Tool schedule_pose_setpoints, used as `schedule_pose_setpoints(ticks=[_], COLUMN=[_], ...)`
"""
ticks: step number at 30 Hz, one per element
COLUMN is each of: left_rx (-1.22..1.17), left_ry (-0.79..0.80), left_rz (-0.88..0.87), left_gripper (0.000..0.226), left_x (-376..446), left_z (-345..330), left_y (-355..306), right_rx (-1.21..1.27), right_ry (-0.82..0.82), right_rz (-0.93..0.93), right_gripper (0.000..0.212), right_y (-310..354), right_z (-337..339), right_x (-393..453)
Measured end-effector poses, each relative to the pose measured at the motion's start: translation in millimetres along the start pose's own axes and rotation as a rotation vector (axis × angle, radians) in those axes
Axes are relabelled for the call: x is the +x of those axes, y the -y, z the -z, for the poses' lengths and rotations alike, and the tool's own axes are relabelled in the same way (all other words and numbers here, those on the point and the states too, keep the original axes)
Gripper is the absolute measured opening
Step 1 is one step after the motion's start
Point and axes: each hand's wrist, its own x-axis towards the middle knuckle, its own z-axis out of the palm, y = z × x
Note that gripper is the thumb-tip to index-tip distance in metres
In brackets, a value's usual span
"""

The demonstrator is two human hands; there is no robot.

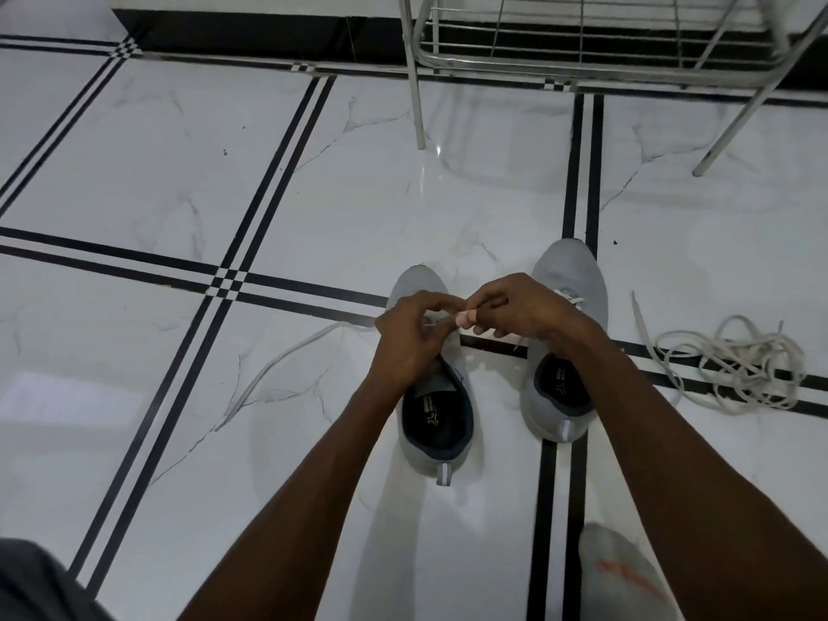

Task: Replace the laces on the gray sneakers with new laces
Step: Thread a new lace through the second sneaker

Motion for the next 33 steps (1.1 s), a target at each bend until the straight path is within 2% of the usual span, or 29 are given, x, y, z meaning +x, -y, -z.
schedule_pose_setpoints(ticks=[3,6,7,9,11,13,15,16,18,19,21,23,24,26,28,30,31,33], left_rx=[0.019,0.013,0.001,-0.007,-0.01,-0.024,-0.004,0.013,-0.012,-0.043,0.022,0.127,0.145,0.1,0.173,0.296,0.274,0.138], left_ry=[-0.044,0.008,0.039,0.051,-0.099,-0.322,-0.416,-0.395,-0.307,-0.24,-0.081,0.02,-0.003,-0.19,-0.401,-0.462,-0.424,-0.24], left_rz=[0.029,0.05,0.058,0.064,0.132,0.313,0.494,0.477,0.26,0.114,-0.051,-0.03,0.002,0.113,0.317,0.448,0.396,0.132], left_gripper=[0.008,0.034,0.034,0.018,0.012,0.015,0.023,0.034,0.048,0.043,0.032,0.026,0.02,0.015,0.017,0.026,0.036,0.052], left_x=[6,5,5,4,2,2,-3,-5,-9,-10,-6,2,3,1,-2,-7,-9,-10], left_z=[12,18,18,15,19,30,39,42,40,38,31,28,29,40,57,67,67,57], left_y=[5,3,1,-2,2,17,30,31,22,10,-8,-6,0,11,27,36,35,21], right_rx=[0.111,0.167,0.173,0.174,0.109,0.039,0.028,0.024,0.012,0.004,-0.038,-0.073,-0.076,-0.074,-0.032,-0.023,-0.051,-0.102], right_ry=[-0.045,-0.043,-0.046,-0.062,-0.07,-0.07,-0.058,-0.049,-0.029,-0.023,-0.046,-0.091,-0.092,-0.087,-0.11,-0.101,-0.072,-0.005], right_rz=[-0.001,0.03,0.042,0.047,0.025,0.006,0.015,0.032,0.076,0.105,0.137,0.129,0.121,0.106,0.094,0.11,0.127,0.162], right_gripper=[0.024,0.028,0.029,0.028,0.025,0.022,0.015,0.014,0.013,0.013,0.008,0.011,0.015,0.021,0.017,0.012,0.012,0.014], right_y=[-1,0,2,5,9,6,0,-2,1,4,10,13,13,9,3,2,3,10], right_z=[-2,-4,-5,-8,-4,5,12,13,4,-3,-15,-22,-22,-16,-5,0,-3,-15], right_x=[-2,-3,-4,-3,-4,-7,-9,-10,-9,-6,1,6,7,5,1,0,1,7])
